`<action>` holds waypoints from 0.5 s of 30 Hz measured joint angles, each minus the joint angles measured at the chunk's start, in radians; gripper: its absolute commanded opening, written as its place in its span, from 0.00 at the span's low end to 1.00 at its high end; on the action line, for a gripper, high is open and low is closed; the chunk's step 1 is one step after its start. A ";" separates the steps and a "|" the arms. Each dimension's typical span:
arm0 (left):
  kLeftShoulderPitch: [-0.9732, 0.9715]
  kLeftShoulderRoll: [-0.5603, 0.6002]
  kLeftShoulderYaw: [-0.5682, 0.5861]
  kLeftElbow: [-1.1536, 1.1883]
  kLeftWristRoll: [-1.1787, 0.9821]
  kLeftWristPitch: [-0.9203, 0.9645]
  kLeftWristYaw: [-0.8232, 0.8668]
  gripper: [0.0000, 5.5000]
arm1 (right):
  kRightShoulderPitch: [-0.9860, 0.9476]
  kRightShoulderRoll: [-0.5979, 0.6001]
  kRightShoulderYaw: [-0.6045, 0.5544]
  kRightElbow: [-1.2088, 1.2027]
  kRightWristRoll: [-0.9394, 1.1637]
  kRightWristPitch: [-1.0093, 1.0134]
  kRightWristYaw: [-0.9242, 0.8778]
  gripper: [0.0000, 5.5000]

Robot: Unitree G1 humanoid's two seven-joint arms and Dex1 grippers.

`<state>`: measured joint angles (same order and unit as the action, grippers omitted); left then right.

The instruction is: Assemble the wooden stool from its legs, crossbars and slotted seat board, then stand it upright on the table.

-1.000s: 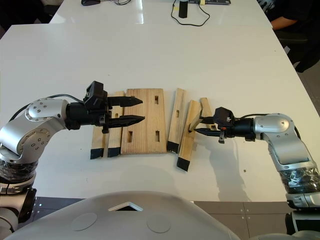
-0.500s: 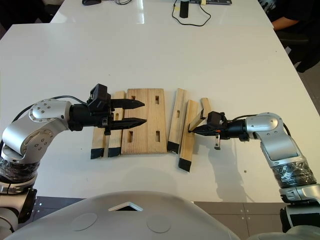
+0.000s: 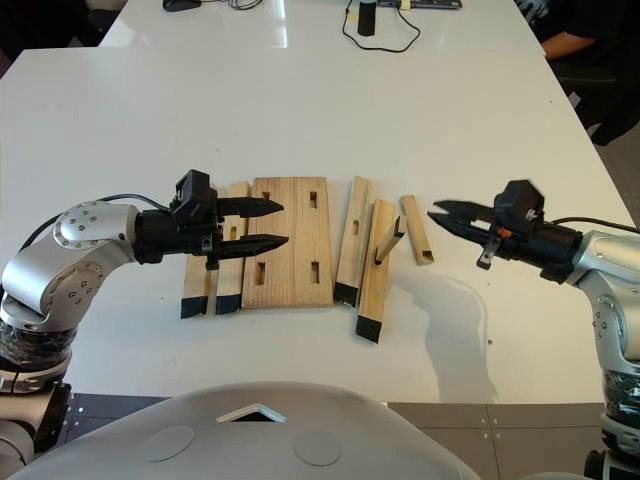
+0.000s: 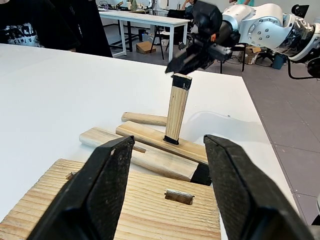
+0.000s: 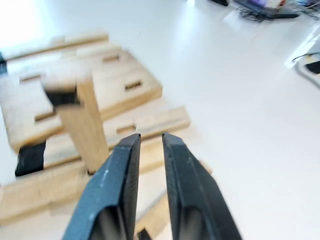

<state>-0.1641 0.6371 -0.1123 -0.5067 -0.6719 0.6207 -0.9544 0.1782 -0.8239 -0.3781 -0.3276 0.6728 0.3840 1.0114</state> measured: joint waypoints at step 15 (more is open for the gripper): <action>0.004 -0.035 -0.023 0.004 0.003 -0.006 0.037 0.47 | -0.238 0.289 0.299 -0.192 0.021 0.089 -0.493 0.26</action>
<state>-0.1603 0.6018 -0.1350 -0.5027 -0.6690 0.6147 -0.9176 -0.0602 -0.5348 -0.0788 -0.5200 0.6941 0.4727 0.5188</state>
